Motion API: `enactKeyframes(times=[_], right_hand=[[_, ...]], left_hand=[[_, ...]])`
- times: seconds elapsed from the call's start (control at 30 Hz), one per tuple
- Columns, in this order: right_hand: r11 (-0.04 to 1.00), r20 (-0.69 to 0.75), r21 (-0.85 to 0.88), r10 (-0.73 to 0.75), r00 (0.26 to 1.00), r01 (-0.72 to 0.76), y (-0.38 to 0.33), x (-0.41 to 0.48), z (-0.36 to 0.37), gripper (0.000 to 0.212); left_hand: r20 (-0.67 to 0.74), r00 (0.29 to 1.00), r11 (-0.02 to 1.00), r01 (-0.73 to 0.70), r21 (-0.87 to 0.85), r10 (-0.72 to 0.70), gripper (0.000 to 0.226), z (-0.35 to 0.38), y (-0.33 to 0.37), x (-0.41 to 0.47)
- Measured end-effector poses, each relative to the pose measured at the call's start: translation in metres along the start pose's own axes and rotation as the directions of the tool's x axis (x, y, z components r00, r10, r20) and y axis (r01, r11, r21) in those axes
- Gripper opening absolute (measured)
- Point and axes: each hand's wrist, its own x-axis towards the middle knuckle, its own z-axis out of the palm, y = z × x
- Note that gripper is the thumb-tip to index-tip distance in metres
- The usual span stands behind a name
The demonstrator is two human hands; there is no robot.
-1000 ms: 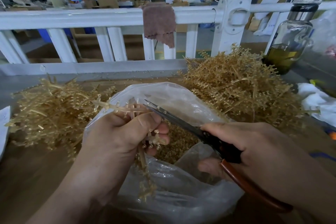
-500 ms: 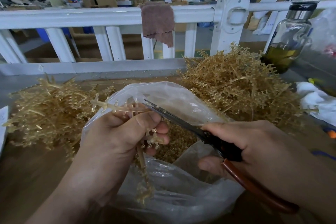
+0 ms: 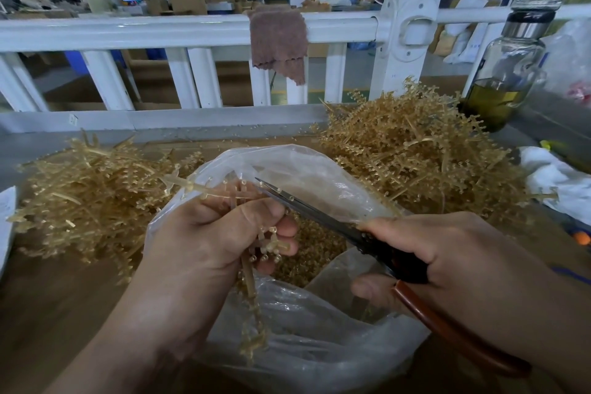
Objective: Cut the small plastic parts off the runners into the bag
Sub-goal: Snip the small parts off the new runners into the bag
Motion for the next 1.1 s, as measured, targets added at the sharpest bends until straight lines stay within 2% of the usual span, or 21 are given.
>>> enactKeyframes(times=[0.9,1.1], right_hand=[[1.000,0.036,0.007,0.019,0.999,-0.020,-0.0010,0.0018,0.0009,0.058],[1.000,0.041,0.003,0.002,0.999,-0.003,-0.0001,0.0014,0.0000,0.051]], left_hand=[[-0.010,0.999,0.999,-0.045,0.004,0.045,0.021,0.0018,-0.0016,0.0031],[0.016,0.998,0.997,-0.062,0.038,0.061,0.022,0.0017,-0.0006,0.0018]])
